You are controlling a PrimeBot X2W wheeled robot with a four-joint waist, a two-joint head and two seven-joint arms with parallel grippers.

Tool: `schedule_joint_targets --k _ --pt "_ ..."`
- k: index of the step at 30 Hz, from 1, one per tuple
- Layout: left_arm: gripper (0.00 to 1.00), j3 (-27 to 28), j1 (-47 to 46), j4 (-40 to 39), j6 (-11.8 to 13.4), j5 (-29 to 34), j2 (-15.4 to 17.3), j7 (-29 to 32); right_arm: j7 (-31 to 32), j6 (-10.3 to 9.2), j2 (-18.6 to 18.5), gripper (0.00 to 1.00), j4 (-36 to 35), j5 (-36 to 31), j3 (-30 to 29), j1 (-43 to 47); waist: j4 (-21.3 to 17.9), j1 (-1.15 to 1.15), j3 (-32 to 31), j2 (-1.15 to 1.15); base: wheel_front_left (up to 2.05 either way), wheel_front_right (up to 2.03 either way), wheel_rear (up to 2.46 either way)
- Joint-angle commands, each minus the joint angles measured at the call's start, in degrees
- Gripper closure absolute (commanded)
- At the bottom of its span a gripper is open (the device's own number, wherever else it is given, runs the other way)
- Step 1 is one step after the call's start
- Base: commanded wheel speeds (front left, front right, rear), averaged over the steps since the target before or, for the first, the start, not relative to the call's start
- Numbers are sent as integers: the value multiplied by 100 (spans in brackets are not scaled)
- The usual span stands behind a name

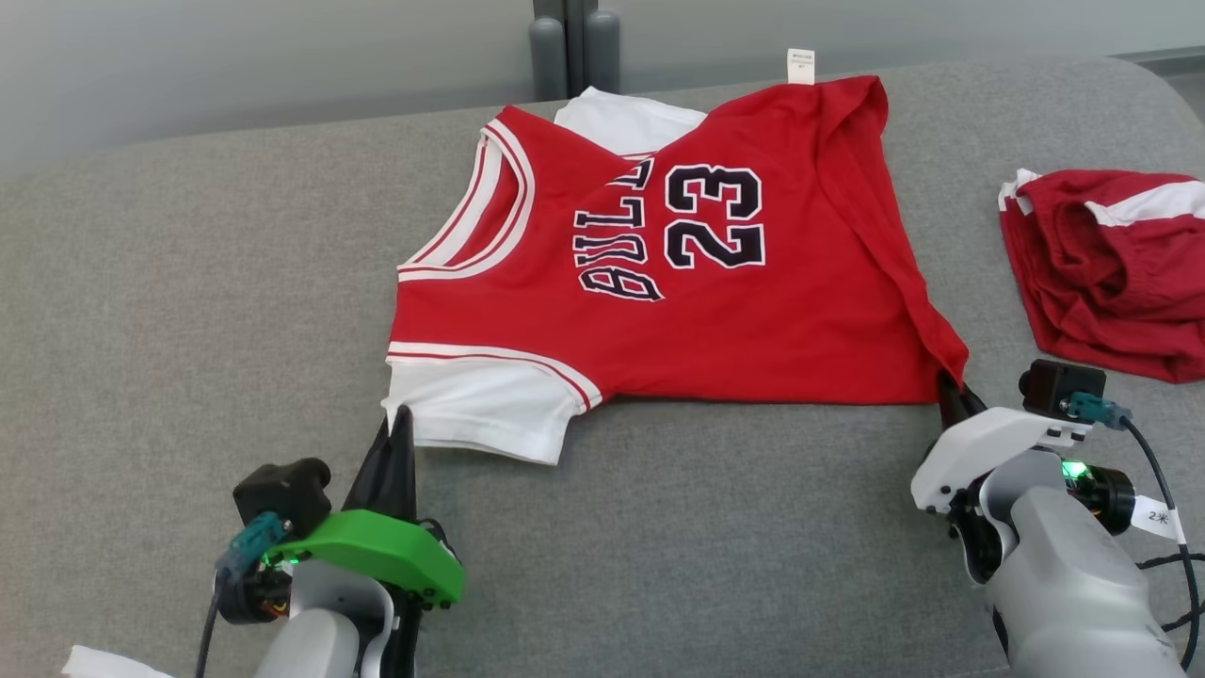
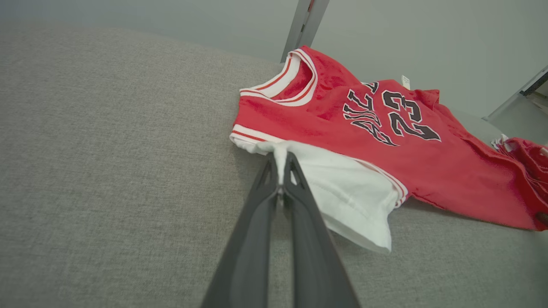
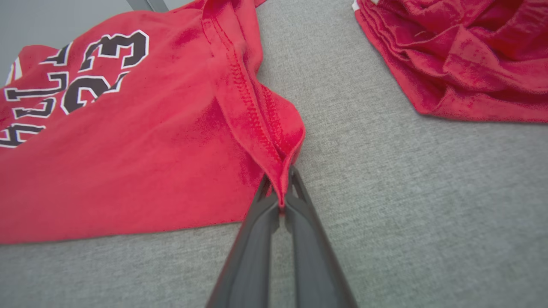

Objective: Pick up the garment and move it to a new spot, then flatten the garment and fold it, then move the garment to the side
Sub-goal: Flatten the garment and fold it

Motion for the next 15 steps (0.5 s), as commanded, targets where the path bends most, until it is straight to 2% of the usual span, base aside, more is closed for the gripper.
schedule_joint_targets --k 1,7,15 --pt "100 70 19 -91 -70 -128 2 -26 -16 -9 -21 100 3 208 120 -60 -31 0 -76 0 0 0 0" --pt "100 322 -310 -709 -289 -496 164 105 294 -8 -20 100 -631 1346 939 -51 -98 0 -343 0 0 0 0" --pt "100 682 -1110 -1858 -372 -951 513 765 1231 -8 -286 100 -2647 2501 1564 205 -198 0 -804 0 0 0 0"
